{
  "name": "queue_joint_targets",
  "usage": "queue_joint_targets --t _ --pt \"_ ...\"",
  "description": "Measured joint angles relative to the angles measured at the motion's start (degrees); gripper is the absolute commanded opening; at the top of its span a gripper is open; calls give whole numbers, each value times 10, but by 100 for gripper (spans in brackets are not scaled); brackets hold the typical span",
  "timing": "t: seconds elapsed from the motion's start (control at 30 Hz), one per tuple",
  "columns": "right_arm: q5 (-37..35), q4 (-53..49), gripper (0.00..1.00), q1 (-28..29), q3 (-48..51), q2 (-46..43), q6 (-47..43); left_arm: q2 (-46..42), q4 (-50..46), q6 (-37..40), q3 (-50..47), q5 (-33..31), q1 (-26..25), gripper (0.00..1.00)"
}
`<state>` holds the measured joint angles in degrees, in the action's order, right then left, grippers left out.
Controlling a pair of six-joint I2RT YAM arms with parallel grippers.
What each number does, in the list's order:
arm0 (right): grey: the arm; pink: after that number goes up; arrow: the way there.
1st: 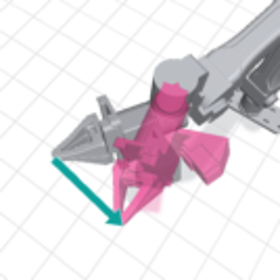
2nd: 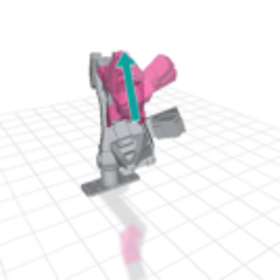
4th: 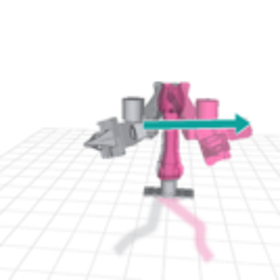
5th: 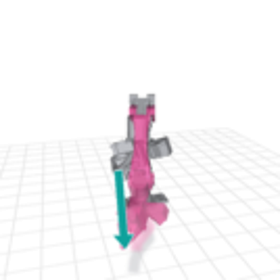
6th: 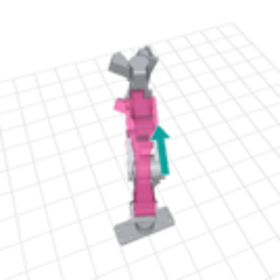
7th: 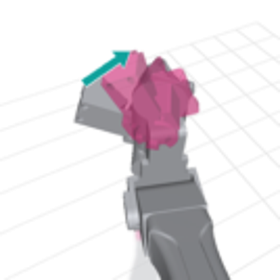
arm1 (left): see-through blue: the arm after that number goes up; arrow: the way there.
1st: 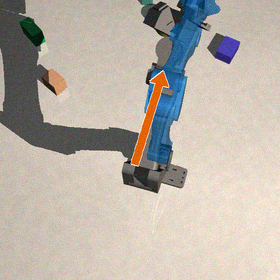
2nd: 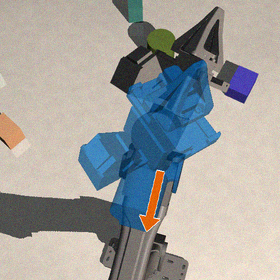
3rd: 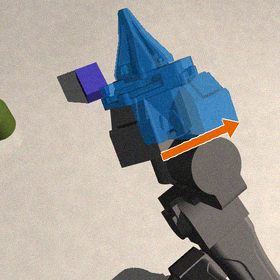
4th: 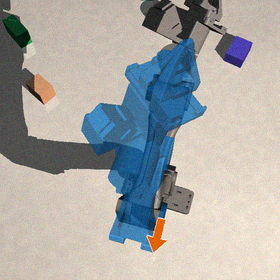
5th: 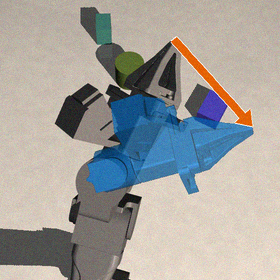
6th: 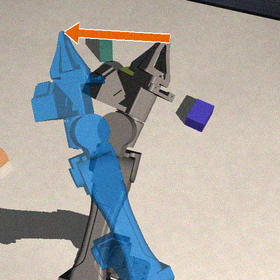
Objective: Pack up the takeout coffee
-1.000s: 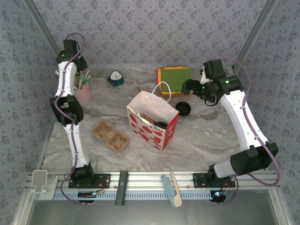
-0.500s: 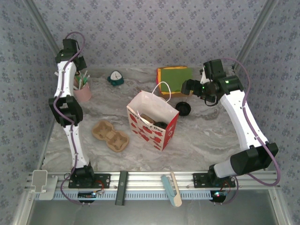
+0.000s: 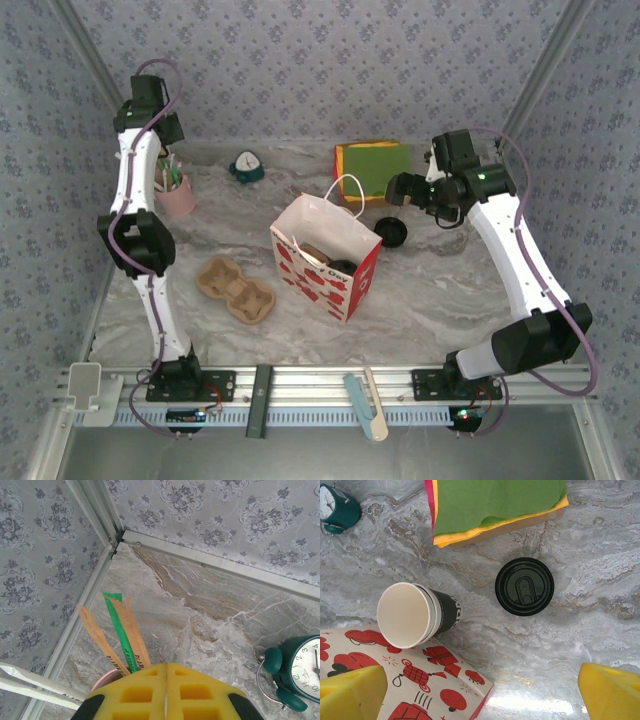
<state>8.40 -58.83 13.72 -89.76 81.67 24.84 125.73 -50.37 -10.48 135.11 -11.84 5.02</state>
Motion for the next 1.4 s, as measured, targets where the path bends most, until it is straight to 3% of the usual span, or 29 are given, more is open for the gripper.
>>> queue_joint_targets --t 1.4 --pt "5 4 100 8 8 -22 0 -107 7 -17 57 -2 -31 0"
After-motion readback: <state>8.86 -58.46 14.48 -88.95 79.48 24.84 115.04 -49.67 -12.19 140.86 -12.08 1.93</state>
